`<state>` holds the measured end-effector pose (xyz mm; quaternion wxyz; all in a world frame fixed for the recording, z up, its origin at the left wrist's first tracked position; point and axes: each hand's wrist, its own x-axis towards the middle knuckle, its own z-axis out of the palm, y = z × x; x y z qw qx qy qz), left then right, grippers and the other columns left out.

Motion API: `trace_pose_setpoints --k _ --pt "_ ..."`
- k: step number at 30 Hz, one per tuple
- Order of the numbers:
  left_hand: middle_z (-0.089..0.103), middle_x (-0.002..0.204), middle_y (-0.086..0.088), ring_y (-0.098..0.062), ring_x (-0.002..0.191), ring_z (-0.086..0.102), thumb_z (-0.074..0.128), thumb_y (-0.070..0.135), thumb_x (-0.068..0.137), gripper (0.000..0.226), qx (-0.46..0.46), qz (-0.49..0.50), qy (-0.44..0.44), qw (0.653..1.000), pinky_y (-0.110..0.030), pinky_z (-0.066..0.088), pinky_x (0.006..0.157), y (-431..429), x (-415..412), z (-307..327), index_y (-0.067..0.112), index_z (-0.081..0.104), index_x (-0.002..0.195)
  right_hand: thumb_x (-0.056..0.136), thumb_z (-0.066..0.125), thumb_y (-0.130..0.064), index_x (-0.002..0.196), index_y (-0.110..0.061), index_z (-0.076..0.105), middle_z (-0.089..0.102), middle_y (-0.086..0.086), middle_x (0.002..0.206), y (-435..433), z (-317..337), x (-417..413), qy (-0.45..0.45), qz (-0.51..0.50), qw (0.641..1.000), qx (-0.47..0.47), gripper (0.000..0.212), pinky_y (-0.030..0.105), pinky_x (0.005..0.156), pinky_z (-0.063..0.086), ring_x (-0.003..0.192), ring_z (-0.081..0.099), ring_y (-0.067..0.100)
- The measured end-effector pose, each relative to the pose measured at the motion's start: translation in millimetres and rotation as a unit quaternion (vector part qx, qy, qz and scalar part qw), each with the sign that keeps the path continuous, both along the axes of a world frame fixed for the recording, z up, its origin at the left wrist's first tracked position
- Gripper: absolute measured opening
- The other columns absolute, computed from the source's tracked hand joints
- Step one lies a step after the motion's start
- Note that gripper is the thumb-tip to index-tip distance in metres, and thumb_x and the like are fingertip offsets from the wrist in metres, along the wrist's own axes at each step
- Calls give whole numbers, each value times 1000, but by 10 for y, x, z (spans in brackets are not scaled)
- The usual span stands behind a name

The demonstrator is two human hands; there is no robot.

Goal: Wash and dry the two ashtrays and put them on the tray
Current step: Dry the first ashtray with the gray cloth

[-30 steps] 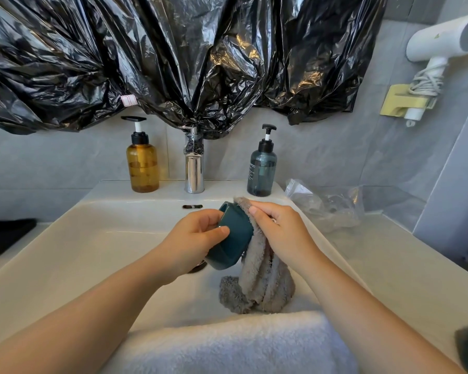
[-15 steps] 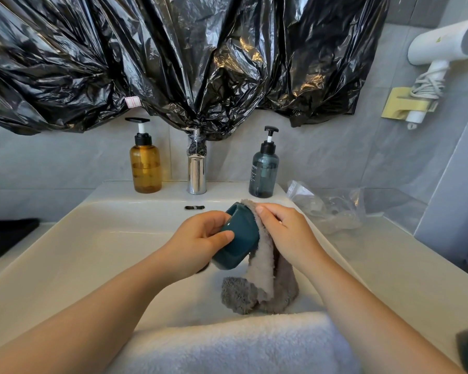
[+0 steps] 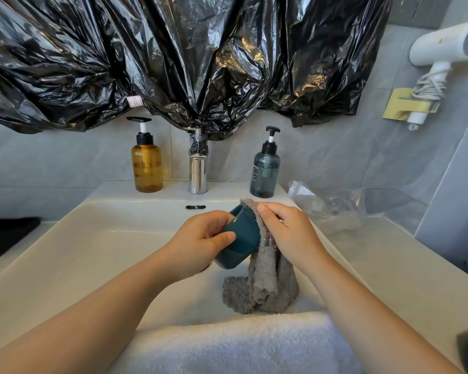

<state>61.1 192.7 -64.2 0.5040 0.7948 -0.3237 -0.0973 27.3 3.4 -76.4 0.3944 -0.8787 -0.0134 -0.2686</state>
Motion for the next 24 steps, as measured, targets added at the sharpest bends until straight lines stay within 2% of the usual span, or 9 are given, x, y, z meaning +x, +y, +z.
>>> trace_pose_setpoints --k 2,5,9,12,14,16,19,21,24 --pt "71 106 -8 -26 102 66 49 6 97 17 -30 2 26 999 -44 52 95 3 16 15 11 62 107 100 47 -31 92 -20 73 71 -4 85 -37 -11 -28 -21 -19 1000 9 30 28 73 50 82 62 8" --pt "71 106 -8 -24 101 67 47 5 98 17 -52 4 43 998 -36 53 91 13 35 21 9 61 107 98 52 -28 110 -23 73 72 -13 105 -8 -11 -71 -59 -12 998 -19 25 19 85 49 98 61 0" --pt "72 104 -5 -20 99 68 49 5 97 16 -58 -9 40 997 -29 54 86 31 30 10 11 61 105 98 50 -30 125 -31 65 63 -20 125 68 22 -36 -91 30 992 -80 31 21 99 41 118 53 3" --pt "72 104 -4 -19 99 68 48 6 98 17 -60 -4 41 997 -28 54 86 25 29 11 14 61 105 99 47 -37 126 -29 64 65 -15 121 51 4 33 -2 33 998 52 33 25 100 45 115 57 3" --pt "71 106 -4 -20 100 68 47 5 98 18 -60 -13 49 997 -30 54 88 21 23 21 13 60 107 99 43 -44 128 -29 61 65 -10 122 5 -21 65 79 36 983 159 37 36 107 43 118 57 11" --pt "71 108 -6 -22 101 68 46 3 98 21 -61 -25 73 995 -33 54 90 16 29 28 11 60 111 99 43 -44 129 -29 60 65 -10 124 -12 -34 56 104 55 972 203 37 41 109 40 120 56 12" --pt "70 109 -12 -24 98 68 47 4 97 23 -80 -43 173 981 -39 52 92 -35 46 23 6 59 117 101 45 -32 126 -28 63 65 -12 123 71 -7 -2 95 89 975 182 31 38 109 41 118 57 8" --pt "66 112 -23 -29 97 65 50 16 98 28 -99 -29 225 969 -46 49 96 -74 51 17 -1 57 118 101 47 -26 125 -26 63 65 -12 124 140 -4 -23 88 101 980 145 29 35 108 42 118 56 6" --pt "66 111 -22 -32 99 65 51 30 97 31 -118 43 229 965 -51 47 98 -83 63 4 5 61 111 99 51 -25 126 -27 64 65 -14 124 153 -18 -13 72 97 986 115 30 35 106 45 117 57 4"
